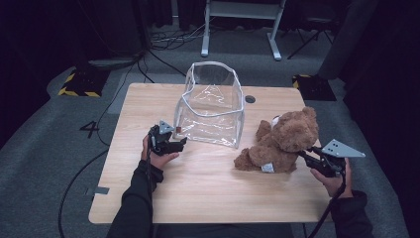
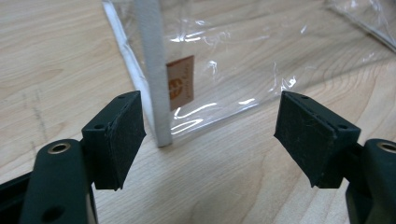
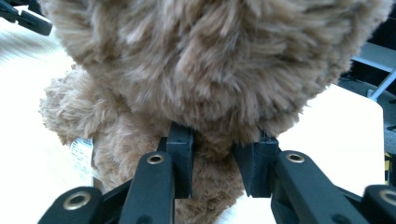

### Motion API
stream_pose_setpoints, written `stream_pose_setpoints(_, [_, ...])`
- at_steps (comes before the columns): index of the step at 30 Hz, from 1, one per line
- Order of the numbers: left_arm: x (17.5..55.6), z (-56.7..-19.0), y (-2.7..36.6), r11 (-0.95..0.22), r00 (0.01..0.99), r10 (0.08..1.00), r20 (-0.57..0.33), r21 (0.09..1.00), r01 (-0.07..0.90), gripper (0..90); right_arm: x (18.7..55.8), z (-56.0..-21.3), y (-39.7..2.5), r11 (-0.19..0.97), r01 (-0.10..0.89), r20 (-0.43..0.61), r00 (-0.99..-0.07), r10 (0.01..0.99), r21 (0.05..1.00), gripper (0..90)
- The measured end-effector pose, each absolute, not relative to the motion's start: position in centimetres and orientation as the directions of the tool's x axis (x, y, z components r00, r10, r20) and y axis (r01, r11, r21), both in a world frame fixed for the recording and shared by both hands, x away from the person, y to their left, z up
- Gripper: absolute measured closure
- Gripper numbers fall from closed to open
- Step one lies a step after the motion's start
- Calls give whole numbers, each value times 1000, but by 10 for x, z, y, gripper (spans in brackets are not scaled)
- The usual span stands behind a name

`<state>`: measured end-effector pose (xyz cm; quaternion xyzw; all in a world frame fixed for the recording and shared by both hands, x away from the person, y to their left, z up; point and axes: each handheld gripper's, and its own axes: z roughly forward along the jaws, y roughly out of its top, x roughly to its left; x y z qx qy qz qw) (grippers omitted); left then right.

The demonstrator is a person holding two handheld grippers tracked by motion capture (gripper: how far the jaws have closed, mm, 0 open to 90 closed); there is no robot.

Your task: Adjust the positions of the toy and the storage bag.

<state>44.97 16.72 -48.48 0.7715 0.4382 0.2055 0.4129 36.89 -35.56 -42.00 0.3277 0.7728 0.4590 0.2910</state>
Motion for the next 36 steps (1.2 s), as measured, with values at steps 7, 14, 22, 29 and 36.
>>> stream_pose_setpoints(7, [462,-488,163,-286,518,855,-12,823,490,310,369,-421,-354,368,243,-149,-619,771,898,709])
stream_pose_setpoints(14, [475,-487,157,-311,515,857,22,819,482,371,369,-421,-355,365,241,-145,-623,768,899,704])
stream_pose_setpoints(22, [484,-488,156,-323,530,848,-2,790,521,640,368,-421,-356,355,239,-139,-622,770,904,656])
stream_pose_setpoints(29, [482,-487,157,-387,587,809,28,776,497,853,367,-421,-358,340,236,-131,-616,777,910,616])
stream_pose_setpoints(36, [468,-482,150,-448,675,737,21,764,465,866,364,-420,-362,321,231,-120,-612,782,919,599])
